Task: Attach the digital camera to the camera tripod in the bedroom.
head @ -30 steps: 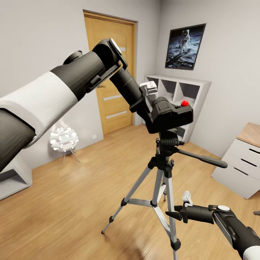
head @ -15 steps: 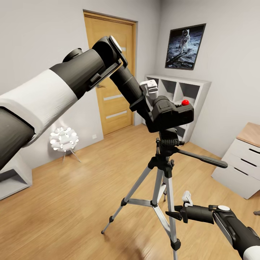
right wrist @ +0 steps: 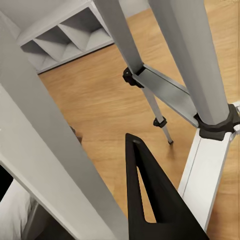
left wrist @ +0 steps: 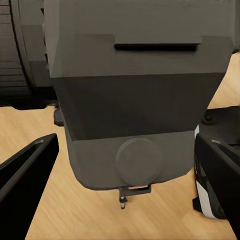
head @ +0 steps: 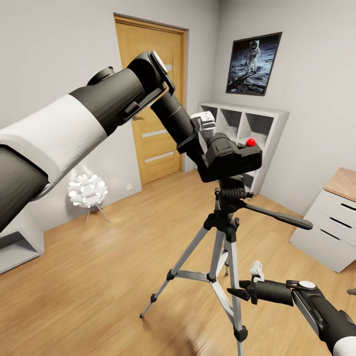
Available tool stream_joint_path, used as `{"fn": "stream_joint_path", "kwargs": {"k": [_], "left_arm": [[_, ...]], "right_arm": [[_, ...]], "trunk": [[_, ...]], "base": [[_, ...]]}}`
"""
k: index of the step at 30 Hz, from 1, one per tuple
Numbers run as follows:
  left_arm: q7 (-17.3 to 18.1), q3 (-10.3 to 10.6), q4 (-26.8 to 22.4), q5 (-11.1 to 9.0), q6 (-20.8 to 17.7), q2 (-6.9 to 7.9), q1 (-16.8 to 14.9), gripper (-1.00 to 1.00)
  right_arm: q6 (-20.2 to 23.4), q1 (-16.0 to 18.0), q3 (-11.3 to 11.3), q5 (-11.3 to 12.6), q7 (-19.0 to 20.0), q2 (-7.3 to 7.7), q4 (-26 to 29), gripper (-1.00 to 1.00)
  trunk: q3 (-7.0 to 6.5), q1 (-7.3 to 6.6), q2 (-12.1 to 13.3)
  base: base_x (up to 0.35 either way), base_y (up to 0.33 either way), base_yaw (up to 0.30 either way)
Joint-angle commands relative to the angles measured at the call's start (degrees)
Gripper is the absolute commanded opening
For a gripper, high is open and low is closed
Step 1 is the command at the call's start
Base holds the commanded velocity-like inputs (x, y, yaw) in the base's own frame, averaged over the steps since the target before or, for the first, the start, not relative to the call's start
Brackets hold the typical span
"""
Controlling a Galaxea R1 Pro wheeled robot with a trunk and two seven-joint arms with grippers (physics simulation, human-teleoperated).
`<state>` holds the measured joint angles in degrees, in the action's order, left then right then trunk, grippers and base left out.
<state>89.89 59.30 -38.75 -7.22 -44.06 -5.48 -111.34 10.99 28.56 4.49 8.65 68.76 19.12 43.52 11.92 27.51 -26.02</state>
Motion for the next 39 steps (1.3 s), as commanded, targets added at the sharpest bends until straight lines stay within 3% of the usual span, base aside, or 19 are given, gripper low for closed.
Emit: {"fn": "stream_joint_path", "kwargs": {"k": [1,7,8,29,39], "left_arm": [[0.11,0.28,0.07,-0.34,-0.61,0.0,-0.12,-1.0],[0.11,0.7,0.62,-0.38,-0.55,-0.51,-0.12,-1.0],[0.11,0.87,0.88,-0.41,-0.43,-0.71,-0.11,1.0],[0.11,0.72,1.66,-0.48,-0.34,-1.04,-1.27,1.0],[0.11,0.53,1.66,-1.95,-0.38,-0.74,-1.33,1.0]], "right_arm": [[0.53,0.07,0.35,0.32,-0.47,0.12,-0.1,-1.0],[0.53,0.08,0.35,0.32,-0.47,0.13,-0.04,-1.0],[0.53,0.08,0.35,0.32,-0.47,0.13,-0.02,-1.0],[0.45,0.09,0.35,0.41,-0.38,0.13,-0.01,-1.0],[0.44,0.09,0.27,0.41,-0.22,0.24,-0.01,-1.0]], "trunk": [[0.12,0.03,-0.11],[0.12,0.03,-0.11],[0.12,0.03,-0.11],[0.12,0.03,-0.11],[0.12,0.03,-0.11]], "base": [[0.0,0.0,0.0],[0.0,0.0,0.0],[0.0,0.0,0.0],[0.0,0.0,0.0],[0.0,0.0,0.0]]}}
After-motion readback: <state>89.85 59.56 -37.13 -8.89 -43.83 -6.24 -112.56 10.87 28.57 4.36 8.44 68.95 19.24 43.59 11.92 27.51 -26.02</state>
